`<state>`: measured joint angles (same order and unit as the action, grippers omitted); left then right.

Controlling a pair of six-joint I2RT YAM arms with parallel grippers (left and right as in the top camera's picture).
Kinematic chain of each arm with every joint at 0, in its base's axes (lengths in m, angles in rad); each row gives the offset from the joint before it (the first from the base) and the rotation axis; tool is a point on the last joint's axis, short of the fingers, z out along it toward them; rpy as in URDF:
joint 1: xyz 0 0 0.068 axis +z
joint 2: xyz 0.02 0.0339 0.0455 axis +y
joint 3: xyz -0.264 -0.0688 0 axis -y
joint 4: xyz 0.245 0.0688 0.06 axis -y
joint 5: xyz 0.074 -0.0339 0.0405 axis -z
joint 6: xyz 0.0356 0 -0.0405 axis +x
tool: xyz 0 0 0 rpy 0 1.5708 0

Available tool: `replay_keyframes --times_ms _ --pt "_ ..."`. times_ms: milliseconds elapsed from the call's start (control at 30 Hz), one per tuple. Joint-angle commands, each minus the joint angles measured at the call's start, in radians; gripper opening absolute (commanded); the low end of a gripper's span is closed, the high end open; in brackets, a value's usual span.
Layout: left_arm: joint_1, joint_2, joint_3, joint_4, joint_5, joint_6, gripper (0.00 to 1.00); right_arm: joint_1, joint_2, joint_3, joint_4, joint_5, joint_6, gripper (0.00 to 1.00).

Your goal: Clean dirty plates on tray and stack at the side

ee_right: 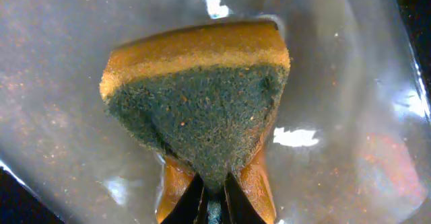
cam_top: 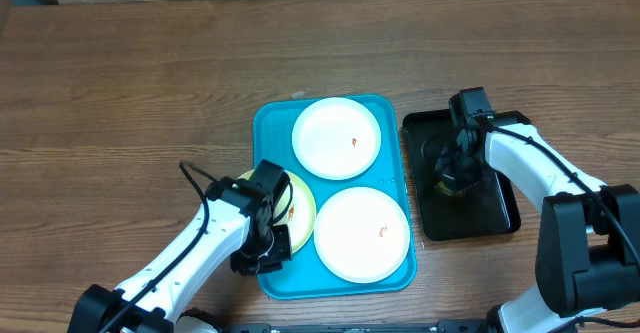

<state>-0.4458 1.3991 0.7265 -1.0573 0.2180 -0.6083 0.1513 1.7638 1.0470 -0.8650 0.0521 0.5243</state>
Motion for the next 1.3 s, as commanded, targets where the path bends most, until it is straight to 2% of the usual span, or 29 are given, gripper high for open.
replay_keyframes --times_ms 0,200,400,467,633,700,933,1133,1267 --pt "-0.006 0.000 -0.047 0.039 0.009 -0.055 0.18 -0.001 0.019 -0.014 -0.007 0.006 0.011 0.06" --pt "-0.005 0.000 -0.048 0.102 -0.047 -0.055 0.17 -0.001 0.019 -0.014 -0.007 0.006 0.011 0.06" --pt "-0.003 0.000 -0.001 0.100 -0.134 -0.054 0.11 -0.001 0.019 -0.014 -0.007 0.006 0.011 0.06" --pt "0.003 0.000 0.033 0.076 -0.162 -0.052 0.12 -0.001 0.019 -0.014 -0.007 0.006 0.011 0.06" --pt "0.008 0.000 0.129 -0.003 -0.255 -0.042 0.20 -0.001 0.019 -0.014 -0.008 0.006 0.011 0.06" --pt "0.008 0.000 0.172 -0.013 -0.242 -0.013 0.23 -0.001 0.019 -0.013 -0.008 0.005 0.005 0.06" --pt "-0.023 0.000 0.209 0.034 0.016 0.098 0.50 0.000 -0.035 0.039 -0.091 -0.040 -0.089 0.07" --pt "-0.054 0.000 0.190 0.055 0.146 0.139 0.54 0.000 -0.202 0.043 -0.139 -0.178 -0.163 0.09" --pt "-0.091 0.002 0.186 0.082 0.124 0.145 0.59 0.000 -0.294 0.043 -0.162 -0.188 -0.194 0.09"
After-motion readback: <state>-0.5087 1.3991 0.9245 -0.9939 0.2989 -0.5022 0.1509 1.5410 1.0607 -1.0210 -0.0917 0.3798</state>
